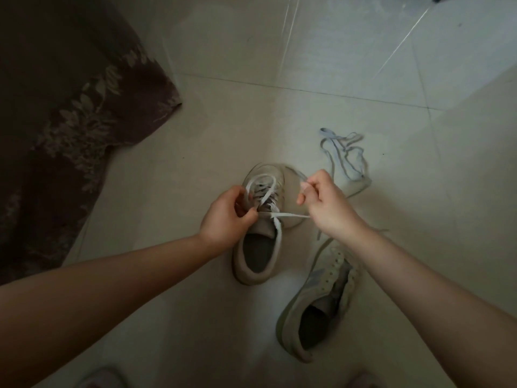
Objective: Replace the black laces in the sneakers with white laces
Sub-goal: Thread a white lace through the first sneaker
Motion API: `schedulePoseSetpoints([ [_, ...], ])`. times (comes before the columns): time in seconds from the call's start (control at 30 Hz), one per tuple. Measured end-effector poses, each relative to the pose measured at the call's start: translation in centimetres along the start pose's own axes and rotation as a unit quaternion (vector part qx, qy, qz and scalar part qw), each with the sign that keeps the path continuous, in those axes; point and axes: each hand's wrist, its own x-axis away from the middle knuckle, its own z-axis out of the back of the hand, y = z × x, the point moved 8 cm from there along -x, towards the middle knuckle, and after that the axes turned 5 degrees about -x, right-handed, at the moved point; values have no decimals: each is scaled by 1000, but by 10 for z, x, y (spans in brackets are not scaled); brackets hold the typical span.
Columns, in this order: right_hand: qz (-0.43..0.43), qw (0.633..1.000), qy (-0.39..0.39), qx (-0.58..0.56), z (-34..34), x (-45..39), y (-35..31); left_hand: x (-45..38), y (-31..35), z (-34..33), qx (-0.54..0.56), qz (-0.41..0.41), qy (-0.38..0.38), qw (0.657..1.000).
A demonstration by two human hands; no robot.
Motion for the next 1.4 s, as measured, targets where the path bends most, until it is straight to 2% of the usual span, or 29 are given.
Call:
schedulePoseSetpoints([
  [0.07,84,979,-34,183,10,1,-8,1,2,2,-14,-11,0,1000],
  [0.13,87,945,-58,311,16,2,-2,0,3,4,-29,-19,1,999],
  [0.2,78,932,-86,342,15,6,6,0,1,4,-27,-21,1,999],
  [0.23,73,945,-89,307,14,8,10,-1,1,4,-23,-23,4,999],
  [0.33,41,993,-39,104,21,6,26,-1,0,2,-44,-29,3,999],
  [0.4,-11,992,18,-120,29,2,38,-2,-1,0,-58,-33,0,998],
  [0.43,-41,966,31,-252,29,1,43,-2,-1,0,-61,-37,0,997],
  [0.47,-71,921,28,-383,25,1,46,-2,0,-1,-63,-42,1,997],
  [0.53,-128,805,7,-580,15,2,43,-3,2,-1,-71,-58,2,996],
  [0.57,-150,756,14,-637,14,4,41,-3,3,0,-77,-63,3,995],
  [0.6,-171,724,30,-668,14,3,43,-3,4,1,-82,-65,3,995],
  [0.63,-192,709,48,-677,17,2,48,-4,4,2,-84,-62,5,995],
  [0.7,-225,726,80,-646,25,-1,56,-7,2,3,-77,-52,4,996],
  [0.77,-243,771,94,-581,30,-3,64,-7,4,2,-75,-49,-4,996],
  [0.83,-236,853,88,-456,34,-3,64,-5,9,3,-107,-71,2,992],
  [0.9,-199,945,53,-256,39,-4,57,3,24,8,-183,-148,41,971],
  [0.93,-178,970,34,-160,42,-3,52,9,33,10,-219,-199,63,953],
  [1.0,-157,986,1,-58,45,-1,49,22,44,5,-276,-280,76,916],
  [1.07,-169,978,-41,-113,38,4,49,31,45,-7,-299,-300,52,905],
  [1.13,-195,938,-83,-273,22,8,45,34,47,-14,-291,-284,38,913],
  [1.23,-221,837,-105,-489,-1,14,29,34,58,-17,-243,-242,19,939],
  [1.33,-231,749,-85,-615,-17,15,14,33,68,-25,-127,-175,-55,975],
  [1.4,-234,714,-74,-656,-25,15,7,35,76,-36,-73,-175,-99,977],
])
